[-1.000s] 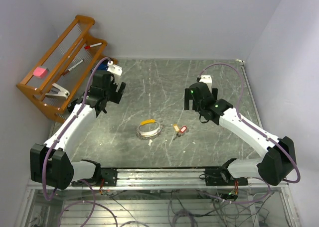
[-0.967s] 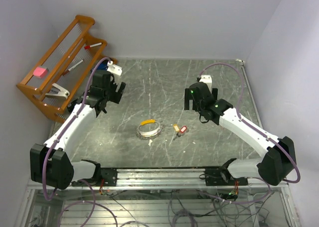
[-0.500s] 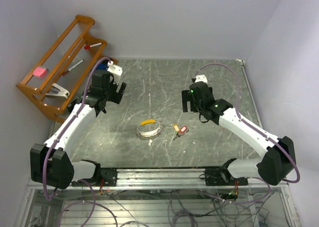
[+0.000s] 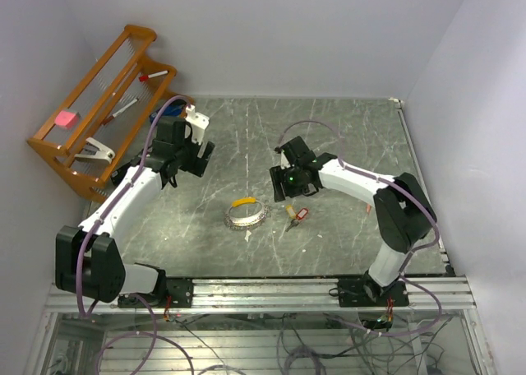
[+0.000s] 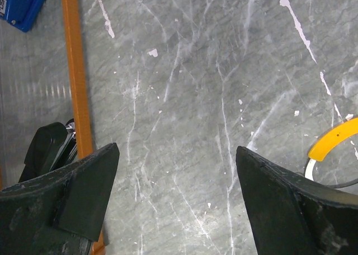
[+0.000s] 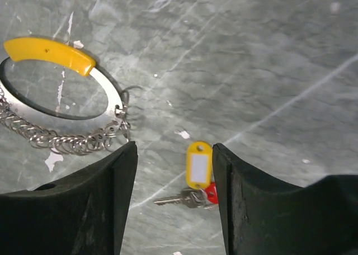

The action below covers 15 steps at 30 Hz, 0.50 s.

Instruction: Put the keys on the keyring

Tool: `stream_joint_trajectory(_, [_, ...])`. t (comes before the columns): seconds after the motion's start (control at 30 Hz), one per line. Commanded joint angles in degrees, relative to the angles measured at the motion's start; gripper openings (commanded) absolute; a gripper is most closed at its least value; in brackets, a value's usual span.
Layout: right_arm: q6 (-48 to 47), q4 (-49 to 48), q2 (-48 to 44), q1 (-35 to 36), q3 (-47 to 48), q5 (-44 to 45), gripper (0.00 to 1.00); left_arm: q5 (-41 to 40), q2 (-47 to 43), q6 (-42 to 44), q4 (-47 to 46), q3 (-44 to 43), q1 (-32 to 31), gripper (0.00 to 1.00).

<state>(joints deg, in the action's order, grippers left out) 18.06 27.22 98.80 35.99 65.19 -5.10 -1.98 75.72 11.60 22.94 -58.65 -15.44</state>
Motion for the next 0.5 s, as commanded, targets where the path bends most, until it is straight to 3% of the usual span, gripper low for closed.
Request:
stream_joint_trajectory(0.0, [1.1,-2.09,2.95,2.07,3.4,-5.27,0.54,2.54,-0.52,0.29,-0.77,0.33,0.24,0.96])
stream_joint_trajectory(0.47, [1.79,-0.94,9.66,4.2,8.74,-4.54,0.42,3.55,-0.02,0.0,-1.01,0.2,0.24,0.96])
